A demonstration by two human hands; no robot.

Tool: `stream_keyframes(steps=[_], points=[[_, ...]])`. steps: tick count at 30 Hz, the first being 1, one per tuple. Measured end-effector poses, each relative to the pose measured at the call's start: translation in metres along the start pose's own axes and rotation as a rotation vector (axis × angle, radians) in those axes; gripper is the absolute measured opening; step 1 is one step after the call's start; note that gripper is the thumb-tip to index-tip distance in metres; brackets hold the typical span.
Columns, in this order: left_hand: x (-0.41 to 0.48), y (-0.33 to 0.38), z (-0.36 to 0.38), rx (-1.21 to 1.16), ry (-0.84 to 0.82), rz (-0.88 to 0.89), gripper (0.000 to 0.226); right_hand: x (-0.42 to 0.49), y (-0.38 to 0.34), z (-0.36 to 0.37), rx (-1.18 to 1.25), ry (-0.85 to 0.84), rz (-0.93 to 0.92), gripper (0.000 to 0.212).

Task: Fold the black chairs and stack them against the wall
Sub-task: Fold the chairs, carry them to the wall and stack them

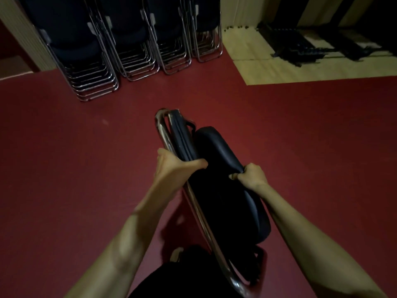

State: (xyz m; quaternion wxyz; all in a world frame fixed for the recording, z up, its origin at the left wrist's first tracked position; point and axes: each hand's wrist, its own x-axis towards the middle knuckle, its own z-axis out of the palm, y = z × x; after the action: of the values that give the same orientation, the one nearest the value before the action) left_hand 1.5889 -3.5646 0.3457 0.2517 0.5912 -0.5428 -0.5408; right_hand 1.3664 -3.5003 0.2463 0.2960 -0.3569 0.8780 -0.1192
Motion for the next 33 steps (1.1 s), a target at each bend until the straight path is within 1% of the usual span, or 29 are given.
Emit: stream_keyframes(steps=[4, 8, 12, 13, 16, 17, 18, 21, 23, 24, 27, 29, 31, 32, 33], points=[[0.101, 0.046, -0.016, -0.042, -0.019, 0.015, 0.088, 0.085, -0.07, -0.019, 0.008, 0.001, 0.002, 0.039], [0.212, 0.08, -0.025, -0.064, -0.009, -0.003, 0.077, 0.183, -0.138, -0.033, -0.015, -0.015, -0.005, 0.039], [0.329, 0.117, -0.029, -0.081, 0.015, -0.046, 0.084, 0.295, -0.205, -0.044, -0.038, -0.056, -0.027, 0.04], [0.357, 0.127, -0.032, -0.097, 0.011, -0.047, 0.081, 0.322, -0.222, -0.047, -0.048, -0.071, -0.031, 0.039], [0.433, 0.16, -0.042, -0.113, 0.007, -0.041, 0.044, 0.397, -0.275, -0.057, -0.067, -0.095, -0.053, 0.039], [0.456, 0.169, -0.046, -0.124, 0.019, -0.045, 0.036, 0.42, -0.292, -0.059, -0.074, -0.104, -0.058, 0.04], [0.481, 0.178, -0.05, -0.133, 0.028, -0.052, 0.032, 0.444, -0.312, -0.062, -0.083, -0.11, -0.06, 0.04], [0.565, 0.205, -0.062, -0.186, 0.047, -0.062, 0.034, 0.519, -0.371, -0.068, -0.104, -0.131, -0.08, 0.04], [0.625, 0.217, -0.071, -0.223, 0.056, -0.068, 0.027, 0.571, -0.412, -0.069, -0.119, -0.15, -0.087, 0.04], [0.657, 0.222, -0.076, -0.226, 0.056, -0.071, 0.029, 0.597, -0.432, -0.069, -0.128, -0.153, -0.093, 0.039], [0.749, 0.236, -0.096, -0.275, 0.047, -0.097, 0.056, 0.672, -0.492, -0.066, -0.154, -0.165, -0.103, 0.036], [0.807, 0.247, -0.109, -0.26, 0.08, -0.133, 0.066, 0.72, -0.532, -0.064, -0.183, -0.175, -0.1, 0.037], [0.857, 0.263, -0.119, -0.246, 0.112, -0.159, 0.083, 0.765, -0.57, -0.066, -0.184, -0.184, -0.115, 0.038], [0.878, 0.274, -0.123, -0.243, 0.129, -0.182, 0.086, 0.786, -0.589, -0.068, -0.179, -0.193, -0.134, 0.04], [0.897, 0.285, -0.127, -0.231, 0.162, -0.199, 0.084, 0.805, -0.606, -0.071, -0.18, -0.204, -0.156, 0.042]])
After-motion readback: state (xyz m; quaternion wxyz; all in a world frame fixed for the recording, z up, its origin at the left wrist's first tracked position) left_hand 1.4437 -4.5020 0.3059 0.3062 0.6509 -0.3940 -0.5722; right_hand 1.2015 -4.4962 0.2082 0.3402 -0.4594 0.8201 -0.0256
